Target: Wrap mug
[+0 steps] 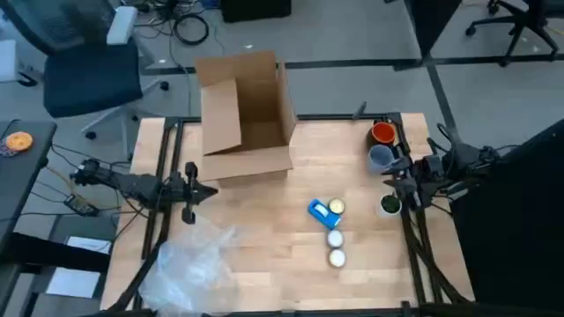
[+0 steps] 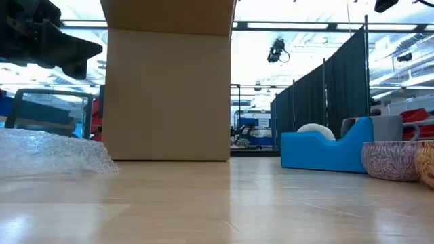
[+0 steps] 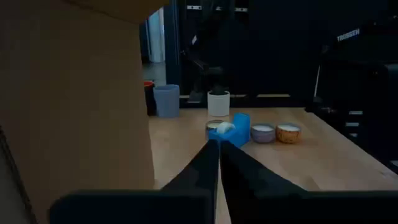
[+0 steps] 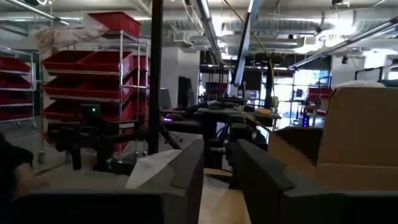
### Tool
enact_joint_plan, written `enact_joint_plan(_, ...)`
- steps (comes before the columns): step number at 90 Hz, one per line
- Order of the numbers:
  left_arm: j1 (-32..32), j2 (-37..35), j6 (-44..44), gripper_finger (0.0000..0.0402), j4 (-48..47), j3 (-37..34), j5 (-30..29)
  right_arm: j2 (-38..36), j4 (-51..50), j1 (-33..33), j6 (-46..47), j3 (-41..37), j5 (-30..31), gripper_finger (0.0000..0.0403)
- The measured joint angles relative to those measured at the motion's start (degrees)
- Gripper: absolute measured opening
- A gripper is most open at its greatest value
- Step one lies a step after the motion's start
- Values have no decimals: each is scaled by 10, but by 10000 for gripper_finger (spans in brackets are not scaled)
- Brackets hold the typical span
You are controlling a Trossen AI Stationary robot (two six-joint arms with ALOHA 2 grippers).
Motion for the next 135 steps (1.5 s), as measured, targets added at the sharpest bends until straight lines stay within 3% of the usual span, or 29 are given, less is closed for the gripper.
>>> enact_joint_plan(34,0,0,6,0,7,0,0,0,0,0,0,0,0,71)
enact_joint_plan(59,0,0,-72,0,186,0,9,0,0,0,0,0,0,71)
enact_joint_plan(77,0,6,-9,0,155,0,0,0,0,0,0,0,0,71)
enact_joint_plan(102,0,11,53,0,198,0,-80,0,0,0,0,0,0,71)
enact_joint_plan(116,0,19,4,0,196,0,-66,0,0,0,0,0,0,71)
enact_joint_plan(135,0,75,-75,0,214,18,3,0,0,0,0,0,0,71)
